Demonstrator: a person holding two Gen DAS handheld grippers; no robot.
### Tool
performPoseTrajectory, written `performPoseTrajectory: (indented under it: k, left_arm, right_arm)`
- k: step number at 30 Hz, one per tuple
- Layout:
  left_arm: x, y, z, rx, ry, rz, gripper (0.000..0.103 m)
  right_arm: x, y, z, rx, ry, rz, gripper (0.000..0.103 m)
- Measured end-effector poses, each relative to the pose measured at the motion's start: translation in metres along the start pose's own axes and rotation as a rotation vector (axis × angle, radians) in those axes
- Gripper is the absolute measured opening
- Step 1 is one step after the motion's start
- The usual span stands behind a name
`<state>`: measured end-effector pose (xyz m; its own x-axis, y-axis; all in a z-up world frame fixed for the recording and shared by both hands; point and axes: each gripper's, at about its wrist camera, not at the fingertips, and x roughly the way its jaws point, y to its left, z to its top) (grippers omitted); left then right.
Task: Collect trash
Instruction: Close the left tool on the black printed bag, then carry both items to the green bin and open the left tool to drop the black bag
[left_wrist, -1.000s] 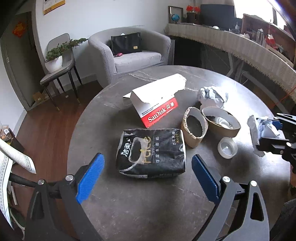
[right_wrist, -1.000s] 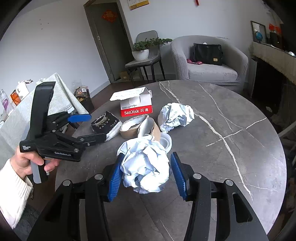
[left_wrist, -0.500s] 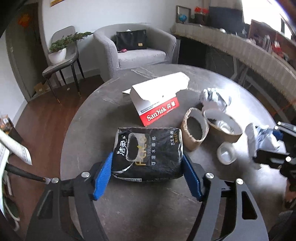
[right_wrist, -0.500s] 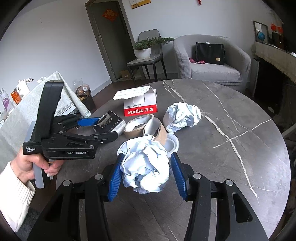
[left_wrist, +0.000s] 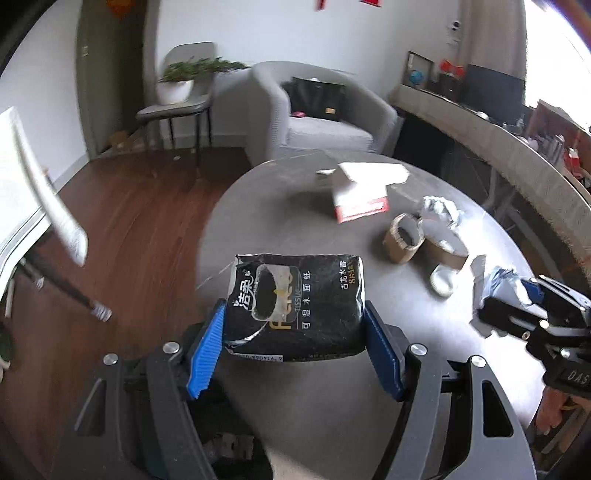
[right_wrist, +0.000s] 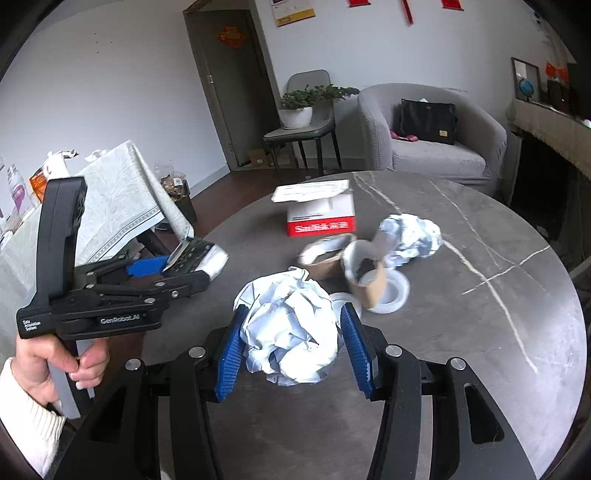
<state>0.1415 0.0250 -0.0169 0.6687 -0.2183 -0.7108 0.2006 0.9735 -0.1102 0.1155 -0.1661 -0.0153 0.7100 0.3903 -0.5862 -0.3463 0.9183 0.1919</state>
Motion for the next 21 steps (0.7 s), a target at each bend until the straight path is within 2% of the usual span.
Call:
performPoseTrajectory:
  k: [8, 14, 17, 21]
  left_arm:
    - [-0.038, 0.045, -0.028, -0.046, -0.004, 0.090, 0.073]
    - [-0.054, 0.086, -0.048, -0.071, 0.020, 0.142, 0.073]
    - [-0.055, 0.107, -0.063, -0.099, 0.055, 0.156, 0.073]
    - [-0.042, 0.132, -0.088, -0.141, 0.142, 0.154, 0.073]
  right_arm:
    - [0.006, 0.042, 0.001, -0.021, -0.031, 0.053, 0.051]
    - [0.011, 0.094, 0.015, -0.067, -0.067, 0.116, 0.051]
    - [0.021, 0.115, 0.016, -0.094, -0.059, 0.131, 0.051]
    - [0.041, 0.146, 0.014, -0.134, -0.039, 0.150, 0.051]
